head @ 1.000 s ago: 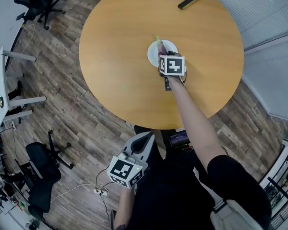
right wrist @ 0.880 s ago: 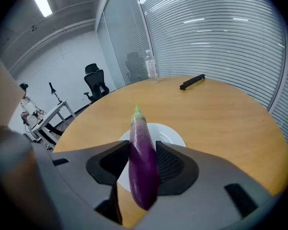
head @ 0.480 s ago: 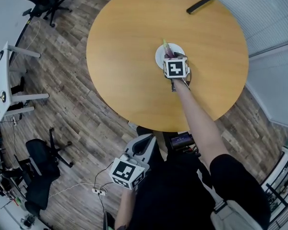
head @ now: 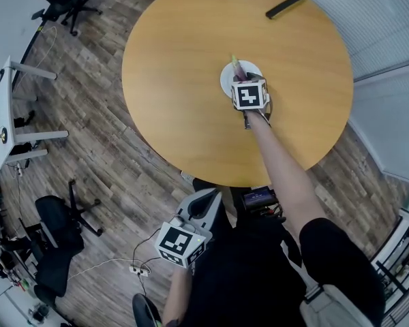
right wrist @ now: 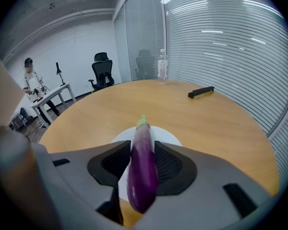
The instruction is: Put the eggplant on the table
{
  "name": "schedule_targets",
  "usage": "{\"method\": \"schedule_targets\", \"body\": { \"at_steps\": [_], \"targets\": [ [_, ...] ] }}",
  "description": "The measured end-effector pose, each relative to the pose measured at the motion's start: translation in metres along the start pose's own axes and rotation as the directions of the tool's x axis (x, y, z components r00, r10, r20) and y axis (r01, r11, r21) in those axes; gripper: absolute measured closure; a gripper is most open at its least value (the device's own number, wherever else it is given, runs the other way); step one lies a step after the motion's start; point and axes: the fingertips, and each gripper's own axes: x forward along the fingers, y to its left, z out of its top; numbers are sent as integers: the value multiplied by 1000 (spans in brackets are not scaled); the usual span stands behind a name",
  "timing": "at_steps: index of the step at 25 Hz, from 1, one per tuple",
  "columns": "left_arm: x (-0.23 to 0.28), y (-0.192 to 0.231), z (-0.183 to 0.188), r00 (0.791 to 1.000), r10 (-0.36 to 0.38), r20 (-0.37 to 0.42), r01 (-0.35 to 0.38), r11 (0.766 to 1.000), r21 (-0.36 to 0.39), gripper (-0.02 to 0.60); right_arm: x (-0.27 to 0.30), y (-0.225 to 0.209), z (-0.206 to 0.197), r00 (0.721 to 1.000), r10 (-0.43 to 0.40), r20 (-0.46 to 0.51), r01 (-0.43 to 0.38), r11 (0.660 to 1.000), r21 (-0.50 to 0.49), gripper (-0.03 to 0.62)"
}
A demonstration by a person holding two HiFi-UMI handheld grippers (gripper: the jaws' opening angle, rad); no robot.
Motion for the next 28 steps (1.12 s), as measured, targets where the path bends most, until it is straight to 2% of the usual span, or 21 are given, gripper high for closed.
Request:
{"method": "schedule_targets", "body": {
  "at_steps": [4,28],
  "targets": [
    [-1,-7,6,1000,-7,-9,7,1000,26,571,-6,2,6,1000,5,-6,-5,1000,0,431],
    [-2,-19,6,1000,2,0,-2,999,34,571,-22,1,5,1000,8,-6,-9,1000,-20,431]
  ]
}}
